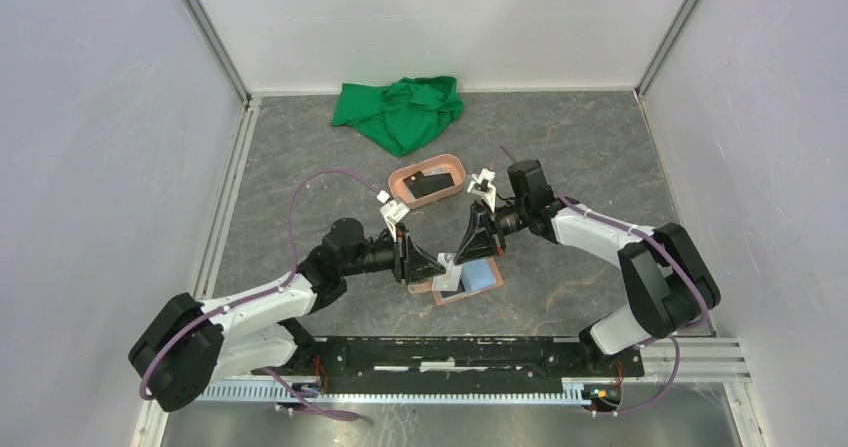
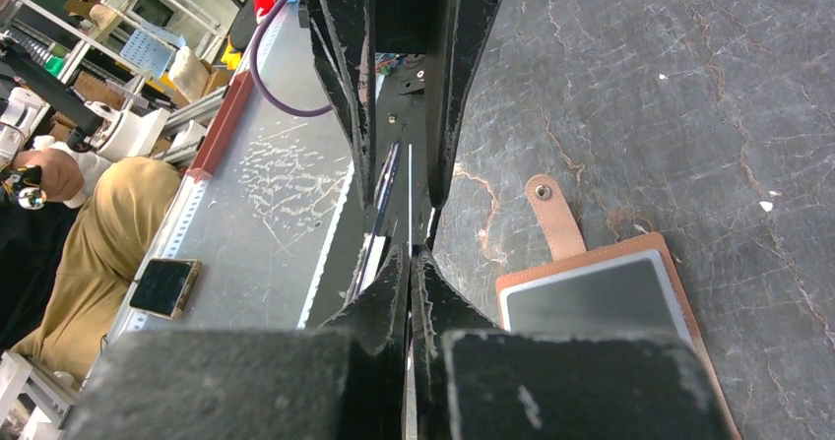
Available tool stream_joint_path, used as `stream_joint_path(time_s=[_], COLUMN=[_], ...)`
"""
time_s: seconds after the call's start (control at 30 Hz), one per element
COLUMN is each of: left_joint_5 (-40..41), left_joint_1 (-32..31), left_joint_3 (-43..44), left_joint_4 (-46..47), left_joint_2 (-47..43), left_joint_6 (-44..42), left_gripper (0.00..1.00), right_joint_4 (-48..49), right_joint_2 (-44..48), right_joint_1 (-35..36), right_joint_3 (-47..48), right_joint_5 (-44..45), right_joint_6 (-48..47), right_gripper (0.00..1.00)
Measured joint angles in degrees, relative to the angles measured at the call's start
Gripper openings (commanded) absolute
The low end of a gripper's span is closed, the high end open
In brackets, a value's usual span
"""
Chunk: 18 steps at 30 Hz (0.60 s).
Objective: Put the credit cards into the card holder
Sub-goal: Insert the credit card into the card holder.
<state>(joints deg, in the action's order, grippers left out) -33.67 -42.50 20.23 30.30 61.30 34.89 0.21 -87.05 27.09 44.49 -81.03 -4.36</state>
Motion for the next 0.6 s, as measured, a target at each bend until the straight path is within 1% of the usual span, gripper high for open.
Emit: stream_joint_path(time_s=[0.27,0.53,0.57,0.6], left_joint_5=[-0.1,-1.0,-1.1,-1.2], left_joint_1=[-0.1,-0.3,-0.4,-0.4], left_joint_3=[-1.4,-1.8,-1.8,-1.8], left_joint_4=[1.9,4.3,4.6,4.9], left_joint_2=[1.4,2.7,3.0,3.3], left_joint_6=[1.6,2.3,2.4,2.8], left_gripper=[0.32,0.33,0.29,0.16], right_joint_4=[-0.3,-0.3,-0.3,-0.3], right_joint_2=[0.0,0.0,0.0,0.0], right_joint_1=[-0.2,-0.4,-0.4,-0.4], right_joint_3=[0.1,0.1,0.1,0.1], right_joint_5=[0.0,0.0,0.0,0.0], right_joint_6=[0.0,0.0,0.0,0.0], right_gripper=[0.0,0.0,0.0,0.0])
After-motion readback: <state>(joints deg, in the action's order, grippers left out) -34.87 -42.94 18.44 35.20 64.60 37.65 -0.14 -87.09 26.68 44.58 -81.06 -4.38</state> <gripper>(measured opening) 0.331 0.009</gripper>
